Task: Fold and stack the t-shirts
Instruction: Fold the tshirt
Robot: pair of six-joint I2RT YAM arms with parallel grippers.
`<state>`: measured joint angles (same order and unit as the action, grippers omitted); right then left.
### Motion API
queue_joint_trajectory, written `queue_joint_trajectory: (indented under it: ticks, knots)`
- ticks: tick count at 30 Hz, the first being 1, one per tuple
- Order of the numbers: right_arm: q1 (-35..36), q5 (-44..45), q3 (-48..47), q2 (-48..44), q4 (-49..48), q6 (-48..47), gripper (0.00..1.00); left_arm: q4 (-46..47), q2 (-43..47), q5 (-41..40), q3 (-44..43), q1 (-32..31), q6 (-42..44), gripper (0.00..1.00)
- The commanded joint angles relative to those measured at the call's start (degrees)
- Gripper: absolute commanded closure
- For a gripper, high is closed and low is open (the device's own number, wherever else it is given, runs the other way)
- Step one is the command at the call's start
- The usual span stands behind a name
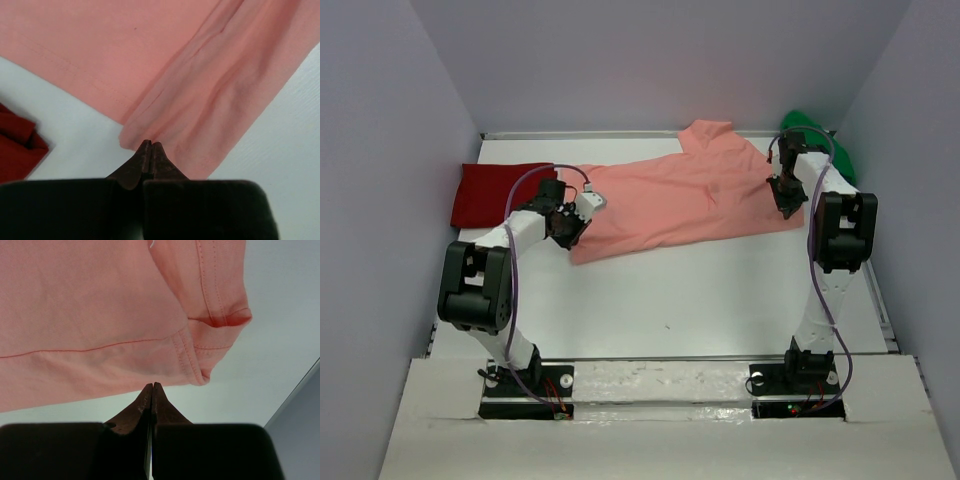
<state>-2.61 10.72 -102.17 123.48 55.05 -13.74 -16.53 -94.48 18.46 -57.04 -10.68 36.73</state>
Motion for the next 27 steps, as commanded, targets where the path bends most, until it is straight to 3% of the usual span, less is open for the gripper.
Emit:
queue_joint_trajectory:
  ticks: [1,27]
  knots:
    - [-0.1,0.5,0.0,-0.3,-0.3,0.0,1.0,3.4,5.9,-3.1,-1.1,-0.5,-1.7,1.0]
    - [-0.1,1.1,0.5,0.9,0.0,0.0,1.0,11.2,3.5,-12.9,2.1,-2.9,-2.8,1.0]
